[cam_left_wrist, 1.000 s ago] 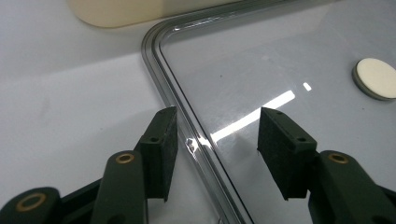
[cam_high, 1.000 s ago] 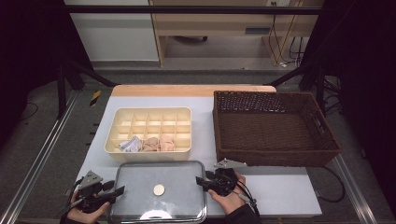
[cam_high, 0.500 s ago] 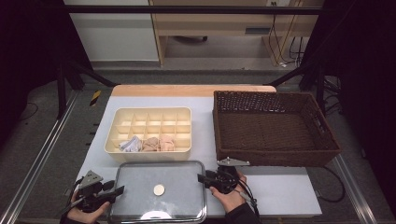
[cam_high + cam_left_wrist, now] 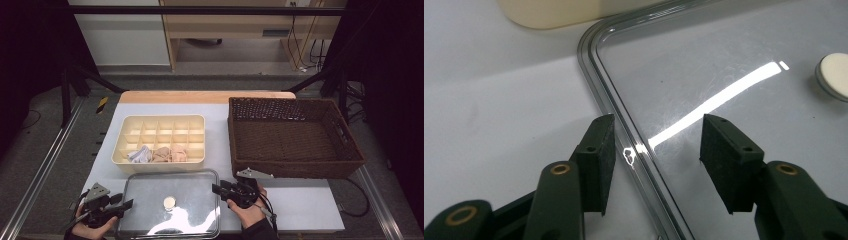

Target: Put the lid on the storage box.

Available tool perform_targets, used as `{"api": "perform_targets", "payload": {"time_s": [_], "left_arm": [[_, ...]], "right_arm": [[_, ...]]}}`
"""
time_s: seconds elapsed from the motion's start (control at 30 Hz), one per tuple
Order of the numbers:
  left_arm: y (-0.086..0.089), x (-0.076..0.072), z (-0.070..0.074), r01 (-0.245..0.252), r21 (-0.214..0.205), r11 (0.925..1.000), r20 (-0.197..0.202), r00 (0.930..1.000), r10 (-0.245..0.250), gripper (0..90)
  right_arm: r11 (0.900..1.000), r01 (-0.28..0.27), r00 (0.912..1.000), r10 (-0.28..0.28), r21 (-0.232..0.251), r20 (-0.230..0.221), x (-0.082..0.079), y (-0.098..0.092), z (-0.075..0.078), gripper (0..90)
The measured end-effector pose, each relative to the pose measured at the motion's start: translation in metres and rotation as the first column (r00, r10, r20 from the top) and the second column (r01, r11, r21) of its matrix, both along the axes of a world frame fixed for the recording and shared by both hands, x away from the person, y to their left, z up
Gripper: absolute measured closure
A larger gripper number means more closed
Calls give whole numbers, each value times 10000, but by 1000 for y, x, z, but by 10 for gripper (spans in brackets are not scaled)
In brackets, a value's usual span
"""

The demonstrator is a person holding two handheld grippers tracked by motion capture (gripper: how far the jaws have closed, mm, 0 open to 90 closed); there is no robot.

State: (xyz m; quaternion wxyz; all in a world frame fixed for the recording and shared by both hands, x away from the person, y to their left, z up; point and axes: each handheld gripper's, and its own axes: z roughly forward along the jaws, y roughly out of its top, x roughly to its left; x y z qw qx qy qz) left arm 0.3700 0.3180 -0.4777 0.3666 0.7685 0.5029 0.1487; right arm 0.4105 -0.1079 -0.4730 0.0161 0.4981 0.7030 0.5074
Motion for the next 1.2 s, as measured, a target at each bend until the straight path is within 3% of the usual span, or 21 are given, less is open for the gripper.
{"api": "perform_targets", "payload": {"time_s": [0.13, 0.4, 0.57, 0.93, 1.2], "left_arm": [[2, 0, 0, 12, -240, 9997, -67, 10000, -14, 466], [5, 0, 0, 23, -528, 9986, -122, 9999, -29, 453], [7, 1, -1, 112, -740, 9972, -198, 9997, -127, 432], [7, 0, -1, 105, -741, 9972, -178, 9998, -118, 428], [8, 0, -1, 99, -894, 9959, -198, 9997, -117, 425]], "right_arm": [[9991, 61, 9988, -81, 426, 480, -5, 0, 11, 570], [9976, 96, 9936, -173, 687, 1115, -12, 2, 22, 563], [9877, 284, 9883, -508, 1539, 1437, -15, 2, 22, 579], [9869, 246, 9897, -465, 1594, 1351, -19, 1, 21, 578], [9878, -14, 9852, -253, 1556, 1693, -23, 3, 29, 558]]}}
